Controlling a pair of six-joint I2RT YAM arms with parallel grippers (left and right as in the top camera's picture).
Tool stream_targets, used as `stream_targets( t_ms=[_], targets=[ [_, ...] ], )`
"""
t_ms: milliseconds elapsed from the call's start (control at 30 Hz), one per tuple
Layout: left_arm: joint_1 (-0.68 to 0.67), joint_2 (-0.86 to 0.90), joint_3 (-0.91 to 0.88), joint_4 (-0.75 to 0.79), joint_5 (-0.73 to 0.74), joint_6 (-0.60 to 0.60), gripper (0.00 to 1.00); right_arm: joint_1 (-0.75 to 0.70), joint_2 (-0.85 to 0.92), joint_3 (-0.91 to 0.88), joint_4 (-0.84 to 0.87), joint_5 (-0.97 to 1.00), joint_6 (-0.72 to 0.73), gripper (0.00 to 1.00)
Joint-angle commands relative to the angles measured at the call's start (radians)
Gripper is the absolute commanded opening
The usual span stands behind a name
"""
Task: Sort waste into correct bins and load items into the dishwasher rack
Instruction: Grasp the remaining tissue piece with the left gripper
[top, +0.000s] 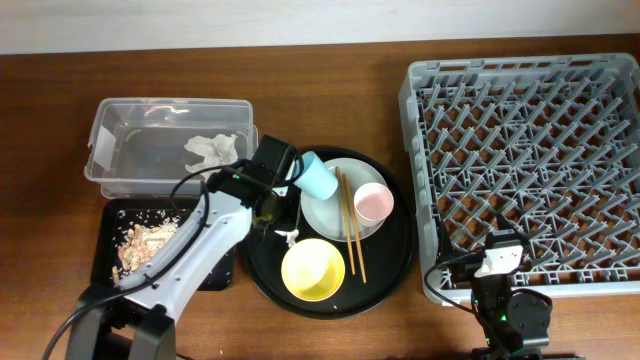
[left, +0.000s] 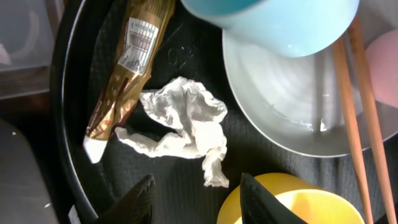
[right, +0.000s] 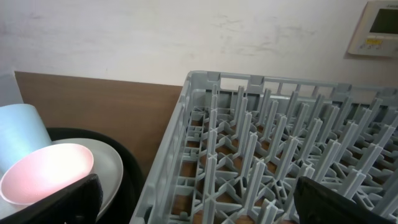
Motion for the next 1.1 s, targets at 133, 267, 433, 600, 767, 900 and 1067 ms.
stream_targets(
  t_ms=[133,267,433,600,767,900,1067],
  targets=[
    [-0.004,0.010,-0.130,0.156,0.007,-0.094,0.49,0.004,-0.004,-0.005,-0.005,0.005,0.005,0.99],
    [-0.003,0.010,-0.204,0.243,0.006,-0.126,0.55,0.004,-0.004,-0.005,-0.005,0.005,0.005,0.99],
    [-0.007,0.012,-0.242,0.311,-0.031,-0.126,0.56,0.004,-0.004,-0.005,-0.005,0.005,0.005,0.99],
    [-0.015,0.042,-0.248,0.341,-0.043,-0.127,0.56,0.004,-0.004,-0.005,-0.005,0.005,0.005,0.99],
    [-0.015,0.072,-0.248,0.343,-0.042,-0.126,0.52,0.004,-0.004,-0.005,-0.005,0.005,0.005,0.99],
    [-0.015,0.070,-0.248,0.346,-0.042,-0.126,0.08,0.004,-0.004,-0.005,-0.005,0.005,0.005,0.99],
    [-0.015,0.015,-0.239,0.307,-0.042,-0.126,0.00,0.004,-0.004,-0.005,-0.005,0.005,0.005,0.99]
  ],
)
